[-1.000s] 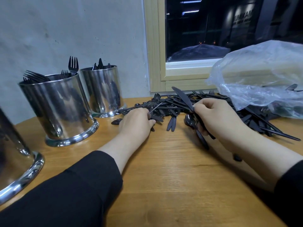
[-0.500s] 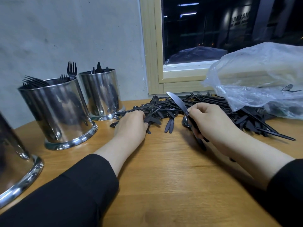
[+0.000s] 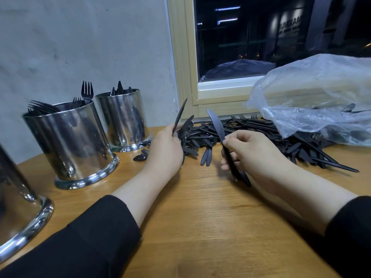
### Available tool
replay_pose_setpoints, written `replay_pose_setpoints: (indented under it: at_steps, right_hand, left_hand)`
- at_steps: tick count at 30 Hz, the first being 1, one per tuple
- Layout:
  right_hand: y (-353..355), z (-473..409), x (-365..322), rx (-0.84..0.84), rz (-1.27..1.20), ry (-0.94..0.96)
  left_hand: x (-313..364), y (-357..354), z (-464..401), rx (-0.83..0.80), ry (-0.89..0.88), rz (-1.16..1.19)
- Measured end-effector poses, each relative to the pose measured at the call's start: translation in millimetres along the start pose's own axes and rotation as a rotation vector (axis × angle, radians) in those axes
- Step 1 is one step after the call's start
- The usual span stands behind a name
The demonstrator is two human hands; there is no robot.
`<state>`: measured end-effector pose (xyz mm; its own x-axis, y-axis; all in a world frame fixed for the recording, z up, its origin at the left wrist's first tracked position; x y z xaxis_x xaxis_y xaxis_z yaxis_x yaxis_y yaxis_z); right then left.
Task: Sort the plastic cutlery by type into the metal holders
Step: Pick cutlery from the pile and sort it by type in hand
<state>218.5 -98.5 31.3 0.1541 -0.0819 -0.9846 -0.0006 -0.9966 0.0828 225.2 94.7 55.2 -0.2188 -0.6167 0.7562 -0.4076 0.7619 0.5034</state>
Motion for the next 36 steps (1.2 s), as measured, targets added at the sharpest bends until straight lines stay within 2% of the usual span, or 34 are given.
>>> replay_pose_setpoints:
  at_steps: [4, 7, 14, 17, 19, 20, 22, 25, 27, 32, 36]
  right_hand:
    - [-6.9, 6.3, -5.5, -0.051, -0.059, 0.028]
    - [-11.0, 10.1, -7.5, -0.065, -0.074, 0.055]
    - [-21.8, 14.1, -8.8, -0.133, 0.118, 0.151]
    - [-14.6, 12.2, -21.6, -0.153, 0.354, 0.263]
    - [4.4, 7.7, -34.3, -0.079, 0.531, 0.346]
    - [18.3, 3.7, -38.2, -0.031, 0.584, 0.362]
    - [49.2, -5.1, -40.8, 0.057, 0.674, 0.353]
    - [88.1, -15.1, -32.4, 0.132, 0.772, 0.294]
    - [99.1, -16.4, -24.8, 0.129, 0.825, 0.254]
    - [78.5, -13.9, -15.5, 0.023, 0.887, 0.263]
    - [63.0, -11.2, -12.0, -0.032, 1.008, 0.272]
  left_hand:
    - [2.6, -8.7, 6.0, -0.002, 0.099, 0.284]
    - [4.2, -16.5, 12.5, -0.046, 0.131, 0.399]
    - [20.1, -33.8, 38.6, -0.139, 0.199, 0.710]
    - [15.4, -27.0, 32.9, -0.033, 0.165, 0.604]
    - [13.2, -21.0, 28.1, 0.053, 0.148, 0.539]
    - [14.3, -19.9, 27.0, 0.071, 0.139, 0.577]
    - [17.5, -17.2, 26.3, 0.089, 0.110, 0.674]
    - [21.4, -14.3, 27.2, 0.102, 0.011, 0.601]
    - [22.7, -19.8, 29.6, 0.042, -0.025, 0.583]
    - [18.0, -45.8, 45.2, -0.244, 0.051, 0.491]
    - [6.2, -48.7, 45.8, -0.261, 0.210, 0.515]
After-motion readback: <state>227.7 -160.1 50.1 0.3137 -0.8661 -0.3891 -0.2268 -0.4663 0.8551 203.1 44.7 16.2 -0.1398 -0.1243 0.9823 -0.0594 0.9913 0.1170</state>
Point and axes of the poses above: each hand's wrist, its own z-axis away from the middle knuckle, its own y-axis out of the back of the hand, x = y × z, the point moved 6 cm from there along -z, towards the middle knuckle, and after that the axes turned 1 degree about y, right-handed, at the moved point
